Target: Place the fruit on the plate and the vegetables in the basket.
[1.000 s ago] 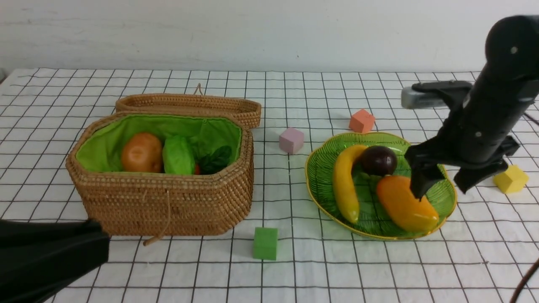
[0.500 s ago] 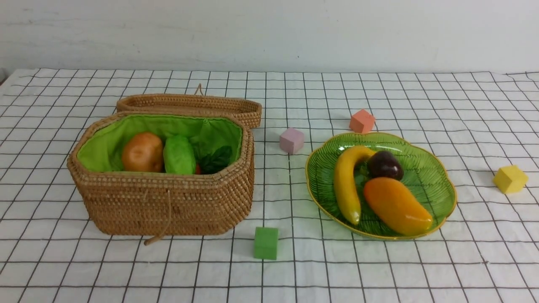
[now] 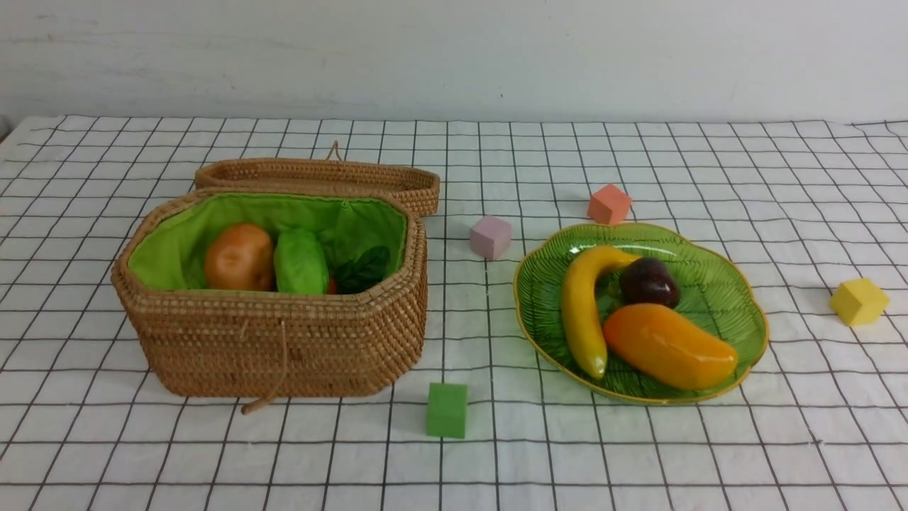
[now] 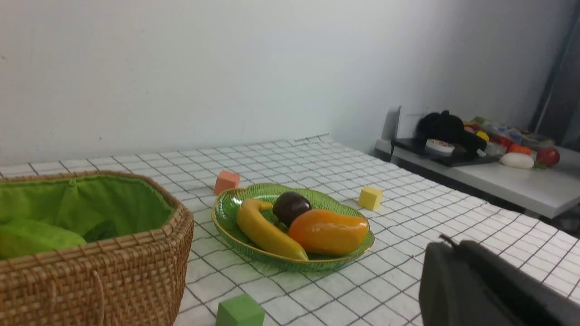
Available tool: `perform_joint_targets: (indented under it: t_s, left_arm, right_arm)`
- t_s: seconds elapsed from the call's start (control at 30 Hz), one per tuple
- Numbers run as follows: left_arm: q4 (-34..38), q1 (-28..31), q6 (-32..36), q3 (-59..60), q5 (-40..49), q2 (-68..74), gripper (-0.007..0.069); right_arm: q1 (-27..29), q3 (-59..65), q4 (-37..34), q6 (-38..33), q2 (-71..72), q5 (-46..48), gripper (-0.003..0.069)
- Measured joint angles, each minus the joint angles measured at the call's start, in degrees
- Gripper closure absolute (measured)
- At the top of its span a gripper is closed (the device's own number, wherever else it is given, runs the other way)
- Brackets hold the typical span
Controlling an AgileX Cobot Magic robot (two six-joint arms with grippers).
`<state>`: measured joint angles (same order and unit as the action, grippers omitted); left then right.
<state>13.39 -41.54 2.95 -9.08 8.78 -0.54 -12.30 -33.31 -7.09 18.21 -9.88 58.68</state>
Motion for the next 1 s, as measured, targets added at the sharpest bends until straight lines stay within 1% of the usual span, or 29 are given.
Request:
perform_joint_targets:
  t_s: [0.13,0.27,0.47,0.57,0.6,0.63,0.67,0.73,0.77,0.83,0.87,0.9,1.0]
  left_arm:
    - [0.0,0.0,0.0,0.0,1.3,0.0,0.0637]
    - [0.0,0.0,0.0,0.0,1.5,0.0,0.0637]
    - [0.0,0.0,0.0,0.0,1.5,0.0,0.0637]
    - [0.0,0.0,0.0,0.0,1.5,0.0,0.0637]
    - [0.0,0.0,0.0,0.0,1.5,0.0,0.0637]
    - [0.0,0.0,0.0,0.0,1.5,0.0,0.0637]
    - [0.0,0.0,0.0,0.0,1.5,0.0,0.0637]
    - [0.0,0.0,0.0,0.0,1.5,0.0,0.0637]
    - [0.0,0.0,0.0,0.0,1.5,0.0,0.0637]
    - [0.0,0.0,0.0,0.0,1.5,0.0,0.0637]
    - [0.0,0.0,0.0,0.0,1.5,0.0,0.0637]
    - [0.0,0.0,0.0,0.0,1.5,0.0,0.0637]
    - [0.0,0.0,0.0,0.0,1.5,0.0,0.0636]
  right_arm:
    - [0.0,4.1,0.0,0.1,1.4,-4.9,0.0645]
    - [0.0,6.8,0.1,0.1,1.4,-6.2,0.0642]
    - [0.0,7.0,0.6,0.2,1.5,-7.1,0.0638]
    - [0.0,7.5,3.6,0.2,1.9,-8.7,0.0638]
    - [1.1,8.7,6.3,0.2,2.6,-12.7,0.0645]
    - [2.0,9.6,7.1,0.0,2.9,-15.4,0.0652]
    - [2.8,10.9,7.1,-0.7,3.1,-18.7,0.0657]
    - [6.6,16.5,7.1,-3.8,4.0,-27.6,0.0666]
    - [7.5,18.8,7.1,-4.7,4.6,-29.7,0.0667]
    - [9.1,24.7,7.1,-6.0,6.6,-32.7,0.0667]
    - [9.4,25.2,7.1,-6.2,7.1,-33.0,0.0667]
    - [10.1,29.9,7.1,-6.7,9.3,-33.7,0.0667]
    - [10.2,33.7,7.1,-7.0,10.3,-34.9,0.0667]
